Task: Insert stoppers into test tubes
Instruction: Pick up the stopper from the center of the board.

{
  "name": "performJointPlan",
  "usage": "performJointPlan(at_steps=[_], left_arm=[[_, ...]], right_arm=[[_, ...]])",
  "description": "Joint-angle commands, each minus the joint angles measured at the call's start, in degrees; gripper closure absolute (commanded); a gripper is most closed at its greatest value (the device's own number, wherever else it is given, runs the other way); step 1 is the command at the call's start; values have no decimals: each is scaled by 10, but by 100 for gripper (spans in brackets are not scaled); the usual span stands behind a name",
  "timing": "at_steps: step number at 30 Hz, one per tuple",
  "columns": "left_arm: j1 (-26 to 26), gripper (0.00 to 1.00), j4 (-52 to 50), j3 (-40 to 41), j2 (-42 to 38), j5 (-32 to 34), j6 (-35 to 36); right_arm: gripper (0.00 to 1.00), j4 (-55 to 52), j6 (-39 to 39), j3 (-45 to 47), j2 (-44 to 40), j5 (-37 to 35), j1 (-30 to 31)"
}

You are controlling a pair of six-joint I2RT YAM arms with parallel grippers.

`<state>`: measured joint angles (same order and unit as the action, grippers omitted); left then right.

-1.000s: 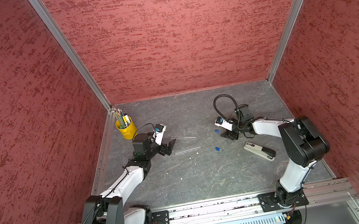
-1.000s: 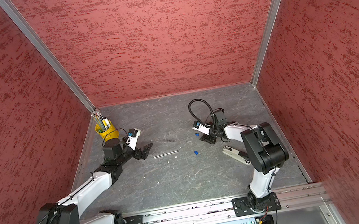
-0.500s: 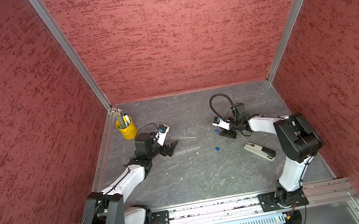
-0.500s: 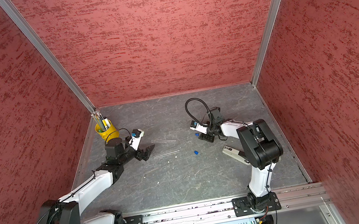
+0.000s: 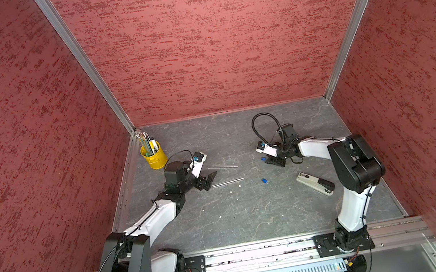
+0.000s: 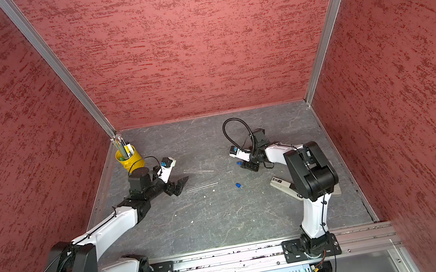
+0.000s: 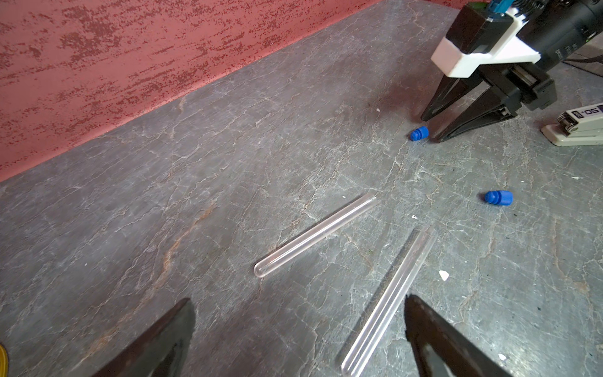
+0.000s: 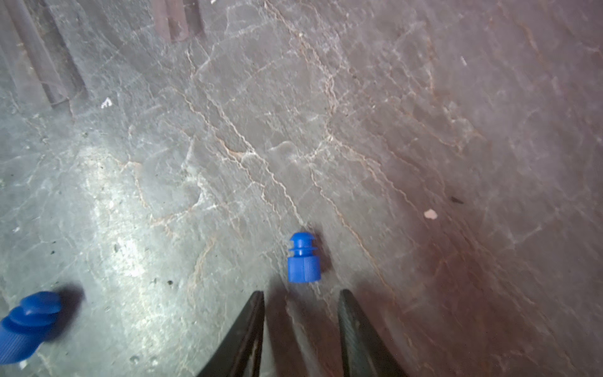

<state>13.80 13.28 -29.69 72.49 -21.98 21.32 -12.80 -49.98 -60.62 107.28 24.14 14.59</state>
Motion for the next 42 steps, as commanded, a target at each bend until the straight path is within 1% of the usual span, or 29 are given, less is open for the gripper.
performJointPlan(at_steps=[1, 24, 32, 42], left_arm=[[3, 0, -5, -11, 5, 3, 5], [4, 1, -11, -13, 9, 9, 10], [5, 1, -13, -15, 13, 10, 11], [6, 0, -18, -17, 14, 12, 12]], right_arm=[[60, -19, -20, -20, 14, -3, 6], [63, -46, -34, -51, 43, -5, 11], [66, -53, -38, -60, 52, -5, 13], [72, -52, -40, -56, 49, -6, 14]])
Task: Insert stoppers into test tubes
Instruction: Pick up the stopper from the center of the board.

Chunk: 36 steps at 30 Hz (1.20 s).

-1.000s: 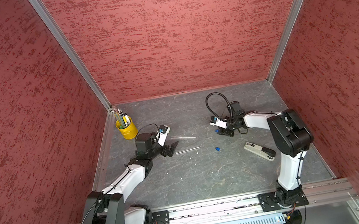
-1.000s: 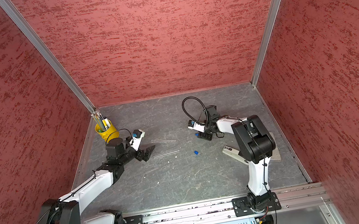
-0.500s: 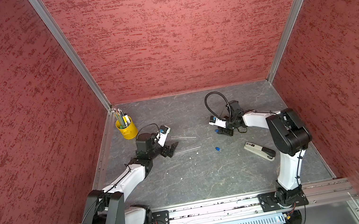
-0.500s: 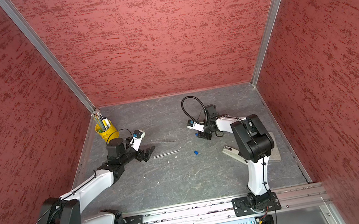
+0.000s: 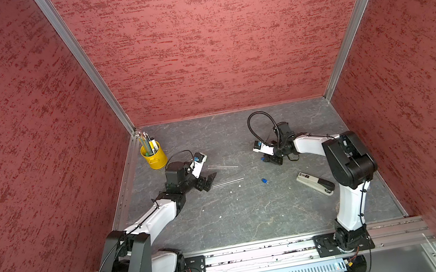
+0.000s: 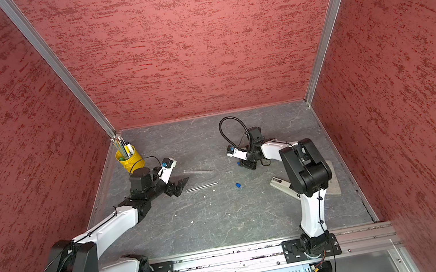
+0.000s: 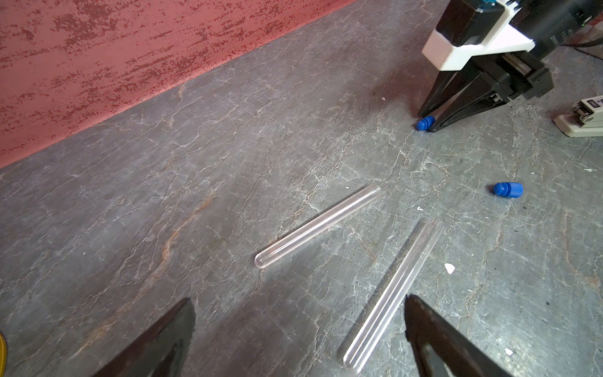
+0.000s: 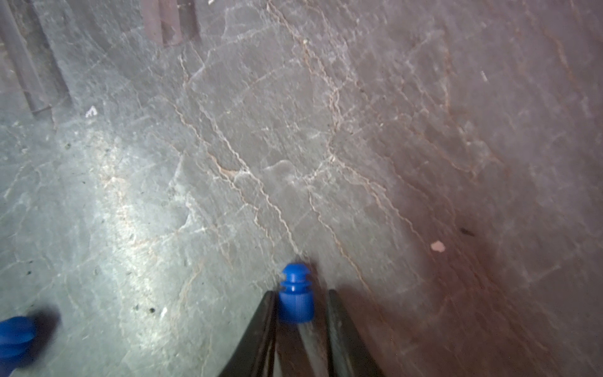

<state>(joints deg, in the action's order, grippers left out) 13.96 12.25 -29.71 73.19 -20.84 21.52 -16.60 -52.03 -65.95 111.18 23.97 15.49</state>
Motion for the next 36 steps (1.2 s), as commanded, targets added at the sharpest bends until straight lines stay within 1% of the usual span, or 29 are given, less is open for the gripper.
performJointPlan(at_steps=[1, 14, 22, 29, 36], left_arm=[[4, 1, -7, -17, 7, 1, 10], [5, 0, -7, -18, 11, 7, 9], [5, 1, -15, -23, 16, 10, 15], [5, 1, -44, -37, 25, 14, 31], [8, 1, -76, -57, 41, -29, 71]], right_arm=[[74, -14, -19, -2, 10, -5, 5], [80, -12, -18, 1, 7, -6, 8], [81, -3, -17, 12, -3, -5, 7], [81, 5, -12, 20, -18, -5, 7], [81, 8, -3, 30, -38, -6, 8]])
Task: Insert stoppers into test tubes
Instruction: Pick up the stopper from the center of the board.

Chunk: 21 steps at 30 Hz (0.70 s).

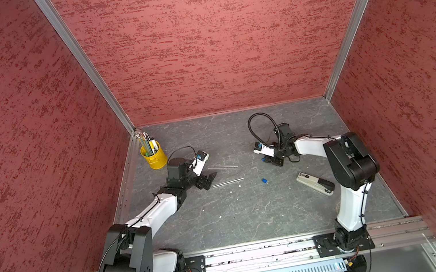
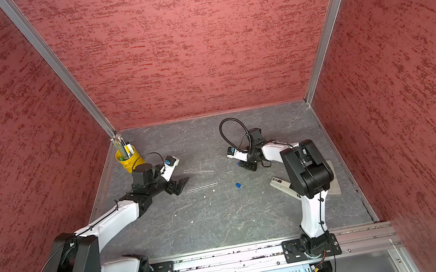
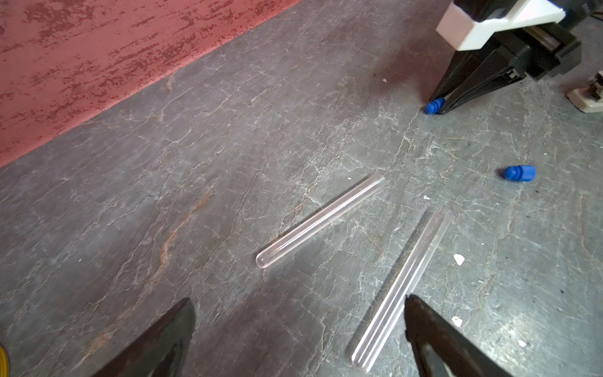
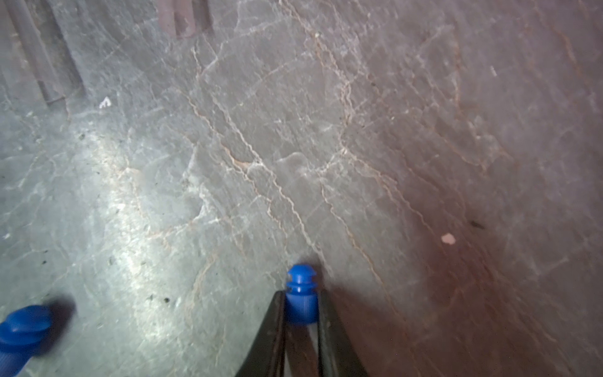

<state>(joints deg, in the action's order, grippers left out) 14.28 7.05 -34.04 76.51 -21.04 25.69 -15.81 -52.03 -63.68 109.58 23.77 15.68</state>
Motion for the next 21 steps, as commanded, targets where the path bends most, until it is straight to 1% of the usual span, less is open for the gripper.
performJointPlan(at_steps=[1, 3, 7, 10, 12, 17, 21], left_arm=[[5, 1, -29, -18, 10, -36, 36], [6, 0, -38, -25, 12, -52, 49], [13, 0, -70, -48, 26, -87, 106], [15, 0, -109, -73, 44, -106, 144], [16, 0, -148, -105, 62, -114, 165], [23, 0, -251, -195, 114, -112, 222], [33, 0, -311, -243, 145, -90, 276]], right_arm=[[81, 2, -1, 9, -25, -4, 6], [81, 5, 3, 13, -31, -3, 5], [81, 11, 8, 24, -42, -2, 6], [81, 20, 14, 33, -49, 0, 6], [81, 30, 19, 40, -52, 3, 6], [81, 44, 24, 45, -48, 11, 5], [81, 57, 26, 47, -49, 8, 6]])
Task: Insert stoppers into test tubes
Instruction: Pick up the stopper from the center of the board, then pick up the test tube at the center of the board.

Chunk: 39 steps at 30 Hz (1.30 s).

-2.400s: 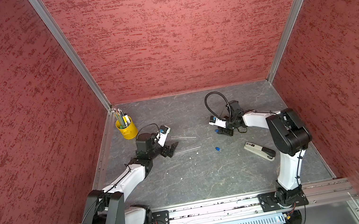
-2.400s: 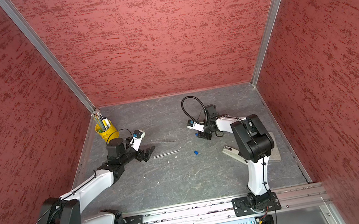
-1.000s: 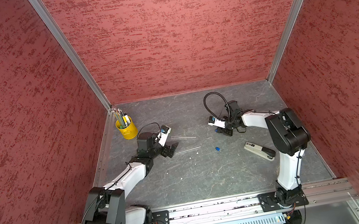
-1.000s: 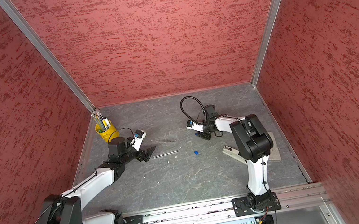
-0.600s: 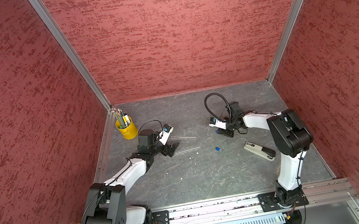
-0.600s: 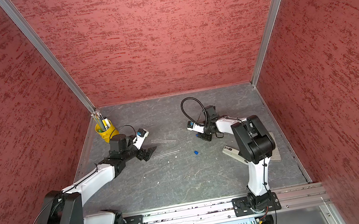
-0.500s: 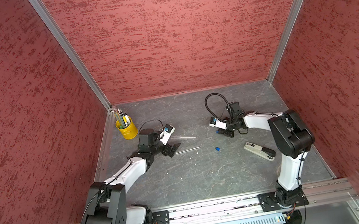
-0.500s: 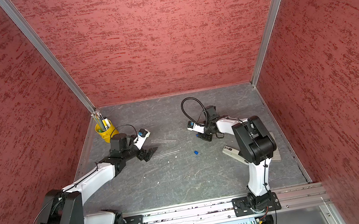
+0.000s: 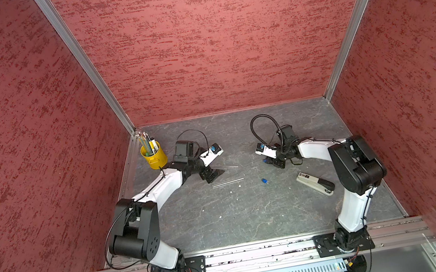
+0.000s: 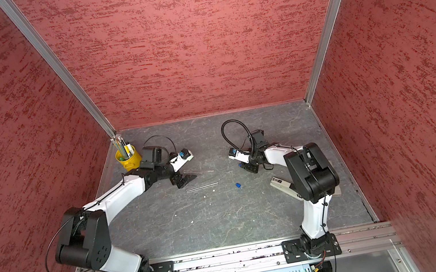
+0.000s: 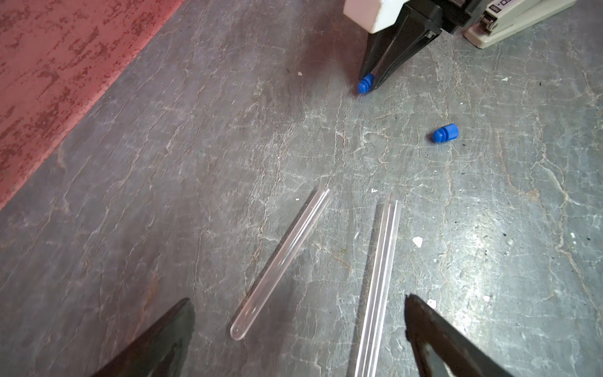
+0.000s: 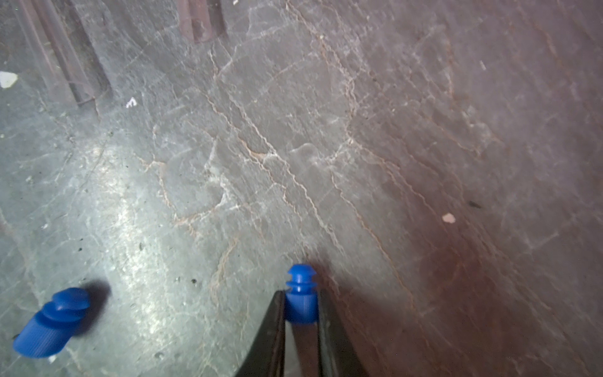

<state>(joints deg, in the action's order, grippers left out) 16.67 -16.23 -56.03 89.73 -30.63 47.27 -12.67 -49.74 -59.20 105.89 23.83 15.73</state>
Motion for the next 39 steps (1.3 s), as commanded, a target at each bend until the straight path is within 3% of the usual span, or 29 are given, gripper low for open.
performJointPlan(at_steps=[1, 14, 21, 31, 39], left_arm=[[10, 2, -93, -33, 19, 10, 78], [14, 17, -213, -128, 87, 20, 224], [15, 36, -225, -183, 141, 19, 241], [24, 37, -243, -217, 198, 21, 279], [35, 36, -184, -209, 221, 37, 314]], right_arm=[[81, 26, 3, 1, -13, 8, 5], [81, 35, 4, 2, -18, 8, 8], [81, 38, 7, 6, -32, 10, 8], [81, 32, 8, 1, -40, 12, 10], [81, 29, 11, 4, -42, 10, 11]])
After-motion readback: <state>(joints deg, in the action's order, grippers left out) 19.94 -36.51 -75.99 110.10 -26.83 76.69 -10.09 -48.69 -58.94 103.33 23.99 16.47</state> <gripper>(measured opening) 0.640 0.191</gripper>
